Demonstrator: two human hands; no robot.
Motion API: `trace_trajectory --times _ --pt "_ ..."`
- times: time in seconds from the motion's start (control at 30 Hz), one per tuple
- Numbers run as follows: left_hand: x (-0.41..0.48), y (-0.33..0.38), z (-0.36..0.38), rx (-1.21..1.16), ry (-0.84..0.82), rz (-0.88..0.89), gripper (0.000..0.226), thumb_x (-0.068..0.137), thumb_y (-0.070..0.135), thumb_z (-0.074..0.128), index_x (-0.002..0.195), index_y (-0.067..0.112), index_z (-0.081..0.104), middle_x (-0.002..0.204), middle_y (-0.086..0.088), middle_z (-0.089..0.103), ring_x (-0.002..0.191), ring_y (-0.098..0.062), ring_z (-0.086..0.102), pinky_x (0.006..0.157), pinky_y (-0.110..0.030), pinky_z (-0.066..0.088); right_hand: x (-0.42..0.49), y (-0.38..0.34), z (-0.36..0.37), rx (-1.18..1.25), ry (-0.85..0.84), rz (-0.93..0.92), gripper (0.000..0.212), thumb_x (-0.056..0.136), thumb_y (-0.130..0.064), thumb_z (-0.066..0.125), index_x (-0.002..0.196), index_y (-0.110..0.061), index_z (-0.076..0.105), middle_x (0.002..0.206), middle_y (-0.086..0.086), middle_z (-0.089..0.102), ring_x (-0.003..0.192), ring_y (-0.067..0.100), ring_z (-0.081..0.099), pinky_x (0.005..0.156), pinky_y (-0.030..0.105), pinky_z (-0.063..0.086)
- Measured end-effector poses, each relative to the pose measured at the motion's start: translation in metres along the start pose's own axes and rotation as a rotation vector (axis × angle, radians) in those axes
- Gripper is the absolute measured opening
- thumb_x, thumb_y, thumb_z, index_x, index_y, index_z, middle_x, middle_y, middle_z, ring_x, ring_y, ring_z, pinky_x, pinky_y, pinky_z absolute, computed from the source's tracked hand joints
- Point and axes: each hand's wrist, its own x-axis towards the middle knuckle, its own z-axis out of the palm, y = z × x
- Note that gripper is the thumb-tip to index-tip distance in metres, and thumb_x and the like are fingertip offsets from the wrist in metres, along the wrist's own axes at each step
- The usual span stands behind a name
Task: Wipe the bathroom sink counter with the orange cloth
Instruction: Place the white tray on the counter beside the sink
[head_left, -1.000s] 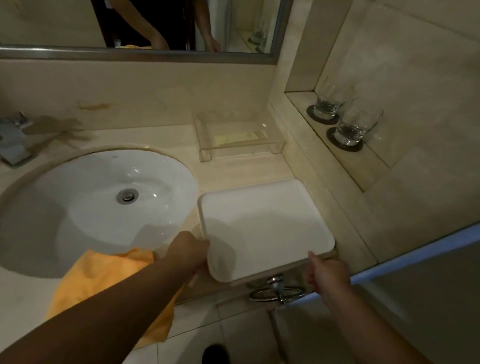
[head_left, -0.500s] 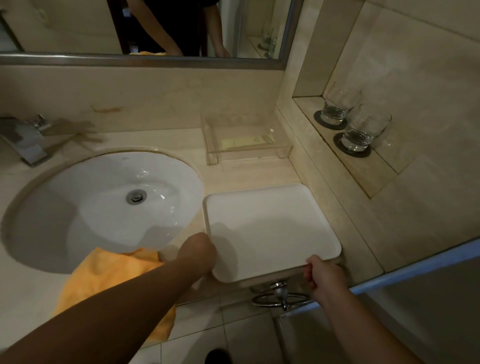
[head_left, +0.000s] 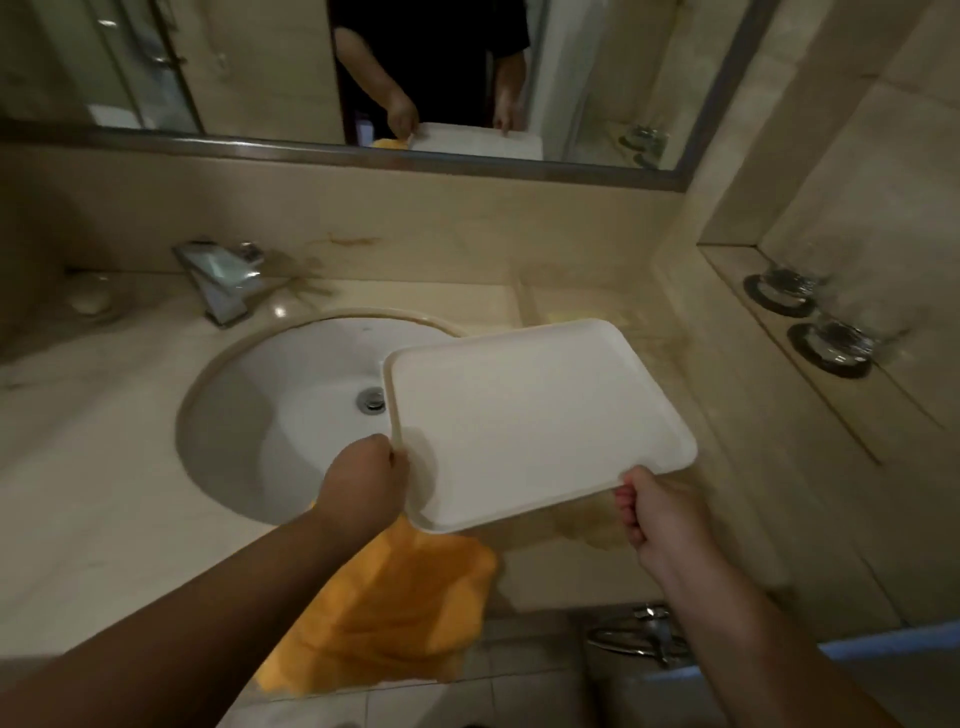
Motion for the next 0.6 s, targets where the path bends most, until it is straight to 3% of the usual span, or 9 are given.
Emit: trace_trajectory --times 0.27,0.37,0.47,0.6 --pt "-0.064 -0.15 -0.094 0.004 0.279 -0.43 0.039 0.094 0.02 0.038 0.055 0.013 0.036 0.056 -0.002 0.043 0.055 -0.023 0.042 0.054 -0.032 0.028 -0.067 0.016 0.185 -0.206 -0.382 -0.11 0.026 0.082 -0.004 0.055 0.056 -0.008 0.051 0.048 0.005 0.044 0.027 0.006 0.033 0.033 0.014 0.021" --pt "-0.102 -0.205 -0.125 -0.02 0.382 -0.604 0.036 0.093 0.022 0.039 0.059 0.011 0.04 0.063 -0.007 0.049 0.065 -0.031 0.048 0.059 -0.033 0.032 -0.1 0.043 0.259 -0.342 -0.542 -0.113 0.025 0.081 -0.004 0.055 0.057 -0.01 0.051 0.049 0.005 0.044 0.032 0.01 0.034 0.037 0.017 0.022" --pt "-0.134 -0.246 -0.139 -0.067 0.453 -0.739 0.034 0.093 0.022 0.04 0.063 0.008 0.048 0.061 -0.006 0.051 0.061 -0.026 0.048 0.056 -0.032 0.032 -0.127 0.065 0.319 -0.467 -0.656 -0.131 0.03 0.08 -0.003 0.054 0.051 -0.011 0.048 0.048 0.007 0.043 0.041 0.016 0.032 0.042 0.021 0.021" --pt "-0.143 -0.279 -0.147 -0.168 0.523 -0.856 0.03 0.093 0.019 0.044 0.07 0.004 0.055 0.061 -0.006 0.052 0.061 -0.027 0.049 0.059 -0.03 0.034 -0.145 0.072 0.393 -0.639 -0.765 -0.215 0.031 0.081 -0.002 0.054 0.05 -0.007 0.049 0.046 0.009 0.046 0.037 0.016 0.034 0.034 0.015 0.02"
